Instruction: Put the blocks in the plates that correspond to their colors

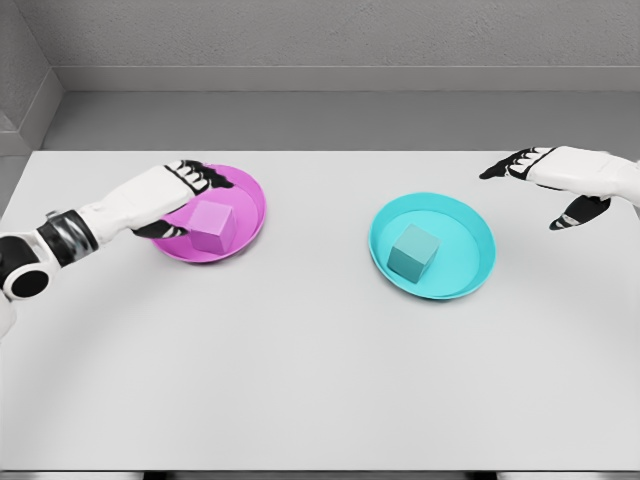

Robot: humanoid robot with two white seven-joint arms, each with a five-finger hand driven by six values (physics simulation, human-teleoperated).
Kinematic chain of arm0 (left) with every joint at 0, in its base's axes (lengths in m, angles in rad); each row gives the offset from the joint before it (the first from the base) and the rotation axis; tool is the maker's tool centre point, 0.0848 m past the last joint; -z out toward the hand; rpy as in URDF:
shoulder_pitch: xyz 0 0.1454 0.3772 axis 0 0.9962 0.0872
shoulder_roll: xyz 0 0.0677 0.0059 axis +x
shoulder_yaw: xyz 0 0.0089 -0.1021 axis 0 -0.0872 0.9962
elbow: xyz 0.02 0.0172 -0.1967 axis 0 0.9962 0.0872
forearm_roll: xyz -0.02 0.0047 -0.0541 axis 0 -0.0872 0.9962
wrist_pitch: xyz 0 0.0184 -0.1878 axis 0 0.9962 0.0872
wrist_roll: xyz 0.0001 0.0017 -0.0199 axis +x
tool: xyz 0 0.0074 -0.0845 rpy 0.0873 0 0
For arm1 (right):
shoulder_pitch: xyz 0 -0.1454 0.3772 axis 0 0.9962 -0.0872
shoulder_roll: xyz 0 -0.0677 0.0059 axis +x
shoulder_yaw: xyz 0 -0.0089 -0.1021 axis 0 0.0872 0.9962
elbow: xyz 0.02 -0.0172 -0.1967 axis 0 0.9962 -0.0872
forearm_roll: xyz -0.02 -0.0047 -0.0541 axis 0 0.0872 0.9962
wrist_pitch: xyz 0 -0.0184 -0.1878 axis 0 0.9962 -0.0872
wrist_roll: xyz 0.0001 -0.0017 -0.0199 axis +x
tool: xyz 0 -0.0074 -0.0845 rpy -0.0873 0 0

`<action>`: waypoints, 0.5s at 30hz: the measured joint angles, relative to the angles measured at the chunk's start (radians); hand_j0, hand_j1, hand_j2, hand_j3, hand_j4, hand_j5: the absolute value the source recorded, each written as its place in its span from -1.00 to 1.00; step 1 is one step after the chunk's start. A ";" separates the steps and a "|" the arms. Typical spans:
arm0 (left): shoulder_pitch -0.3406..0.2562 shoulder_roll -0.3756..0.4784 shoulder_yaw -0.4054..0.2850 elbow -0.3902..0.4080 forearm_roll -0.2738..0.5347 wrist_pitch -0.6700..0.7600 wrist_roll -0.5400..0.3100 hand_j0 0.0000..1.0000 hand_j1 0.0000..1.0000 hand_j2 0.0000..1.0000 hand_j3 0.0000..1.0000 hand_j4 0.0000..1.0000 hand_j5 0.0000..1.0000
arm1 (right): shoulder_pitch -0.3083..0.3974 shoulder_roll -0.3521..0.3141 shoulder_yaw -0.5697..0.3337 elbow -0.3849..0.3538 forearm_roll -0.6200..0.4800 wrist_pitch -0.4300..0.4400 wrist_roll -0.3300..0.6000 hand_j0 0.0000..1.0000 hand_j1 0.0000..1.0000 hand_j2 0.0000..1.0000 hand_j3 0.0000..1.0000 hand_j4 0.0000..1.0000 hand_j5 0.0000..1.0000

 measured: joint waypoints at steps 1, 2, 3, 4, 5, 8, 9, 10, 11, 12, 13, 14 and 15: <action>0.041 0.031 0.024 -0.048 0.010 0.000 0.000 1.00 1.00 1.00 1.00 1.00 1.00 | 0.000 -0.001 0.000 0.000 0.000 0.000 0.000 1.00 1.00 1.00 1.00 1.00 1.00; 0.090 0.064 0.054 -0.100 0.018 0.000 -0.001 1.00 1.00 1.00 1.00 1.00 1.00 | 0.000 -0.003 0.000 0.000 0.000 0.000 0.000 1.00 1.00 1.00 1.00 1.00 1.00; 0.143 0.099 0.092 -0.150 0.024 0.000 -0.001 1.00 1.00 1.00 1.00 1.00 1.00 | 0.000 -0.004 0.000 0.000 -0.001 0.000 -0.001 1.00 1.00 1.00 1.00 1.00 1.00; 0.161 0.129 0.127 -0.188 0.030 0.000 -0.001 1.00 1.00 1.00 1.00 1.00 1.00 | -0.002 -0.005 0.000 0.000 -0.001 0.000 -0.001 1.00 1.00 1.00 1.00 1.00 1.00; 0.164 0.157 0.154 -0.217 0.035 0.000 -0.001 1.00 1.00 1.00 1.00 1.00 1.00 | -0.002 -0.006 0.000 0.000 -0.001 0.000 -0.001 1.00 1.00 1.00 1.00 1.00 1.00; 0.164 0.215 0.197 -0.264 0.047 0.000 0.000 1.00 1.00 1.00 1.00 1.00 1.00 | -0.002 -0.009 0.000 -0.001 -0.002 0.000 -0.001 1.00 1.00 1.00 1.00 1.00 1.00; 0.164 0.224 0.203 -0.272 0.050 0.000 0.001 1.00 1.00 1.00 1.00 1.00 1.00 | 0.000 -0.010 0.000 -0.001 -0.002 0.000 -0.001 1.00 1.00 1.00 1.00 1.00 1.00; 0.170 0.231 0.207 -0.278 0.052 0.000 0.002 1.00 1.00 1.00 1.00 1.00 1.00 | -0.002 -0.011 0.000 -0.001 -0.003 0.000 -0.001 1.00 1.00 1.00 1.00 1.00 1.00; 0.175 0.236 0.211 -0.281 0.054 0.000 0.004 1.00 1.00 1.00 1.00 1.00 1.00 | -0.002 -0.011 0.000 -0.001 -0.003 0.000 -0.001 1.00 1.00 1.00 1.00 1.00 1.00; 0.175 0.239 0.212 -0.284 0.055 0.000 0.007 1.00 1.00 1.00 1.00 1.00 1.00 | -0.002 -0.011 0.000 -0.001 -0.003 0.000 -0.001 1.00 1.00 1.00 1.00 1.00 1.00; 0.176 0.242 0.213 -0.286 0.056 0.000 0.010 1.00 1.00 1.00 1.00 1.00 1.00 | -0.002 -0.012 0.000 -0.001 -0.003 0.000 -0.001 1.00 1.00 1.00 1.00 1.00 1.00; 0.181 0.243 0.212 -0.287 0.056 0.000 0.012 1.00 1.00 1.00 1.00 1.00 1.00 | -0.002 -0.012 0.000 -0.001 -0.003 0.000 -0.001 1.00 1.00 1.00 1.00 1.00 1.00; 0.183 0.244 0.211 -0.288 0.056 0.000 0.013 1.00 1.00 1.00 1.00 1.00 1.00 | -0.002 -0.012 0.000 -0.001 -0.003 0.000 -0.001 1.00 1.00 1.00 1.00 1.00 1.00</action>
